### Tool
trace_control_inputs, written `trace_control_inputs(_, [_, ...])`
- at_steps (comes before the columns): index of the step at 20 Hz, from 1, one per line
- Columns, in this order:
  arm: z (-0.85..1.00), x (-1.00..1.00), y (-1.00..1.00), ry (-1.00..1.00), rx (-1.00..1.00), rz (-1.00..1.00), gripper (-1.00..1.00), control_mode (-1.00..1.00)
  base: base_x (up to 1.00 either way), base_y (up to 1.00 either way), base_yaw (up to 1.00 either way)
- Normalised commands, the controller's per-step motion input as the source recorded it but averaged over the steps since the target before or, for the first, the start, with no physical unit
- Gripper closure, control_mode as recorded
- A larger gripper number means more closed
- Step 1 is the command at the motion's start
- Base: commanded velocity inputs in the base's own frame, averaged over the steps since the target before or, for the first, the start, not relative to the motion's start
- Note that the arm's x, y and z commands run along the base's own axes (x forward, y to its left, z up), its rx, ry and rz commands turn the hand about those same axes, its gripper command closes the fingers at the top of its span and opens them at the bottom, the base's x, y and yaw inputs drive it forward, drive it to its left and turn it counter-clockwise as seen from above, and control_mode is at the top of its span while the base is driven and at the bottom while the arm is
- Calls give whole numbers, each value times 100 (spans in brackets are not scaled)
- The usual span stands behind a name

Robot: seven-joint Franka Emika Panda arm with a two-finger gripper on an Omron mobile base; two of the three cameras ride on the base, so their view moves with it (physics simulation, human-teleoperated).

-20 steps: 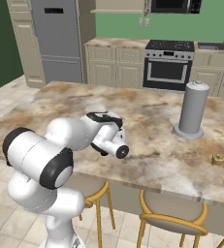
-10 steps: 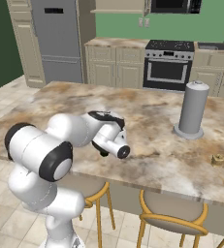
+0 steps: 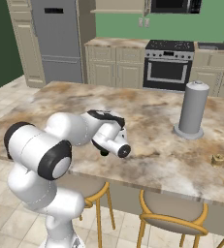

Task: Get the candle and the beer from the cabinet and move them to the dining counter.

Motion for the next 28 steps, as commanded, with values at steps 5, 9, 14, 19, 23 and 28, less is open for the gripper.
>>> trace_control_inputs(5, [0,0,0,0,0,0,100,-100,0,0,0])
trace_control_inputs(9, [0,0,0,0,0,0,100,-100,0,0,0])
trace_control_inputs(14, [0,0,0,0,0,0,100,-100,0,0,0])
trace_control_inputs(19, [0,0,0,0,0,0,-100,-100,0,0,0])
trace_control_inputs(23, [0,0,0,0,0,0,-100,-100,0,0,0])
trace_control_inputs(28, [0,0,0,0,0,0,-100,-100,0,0,0])
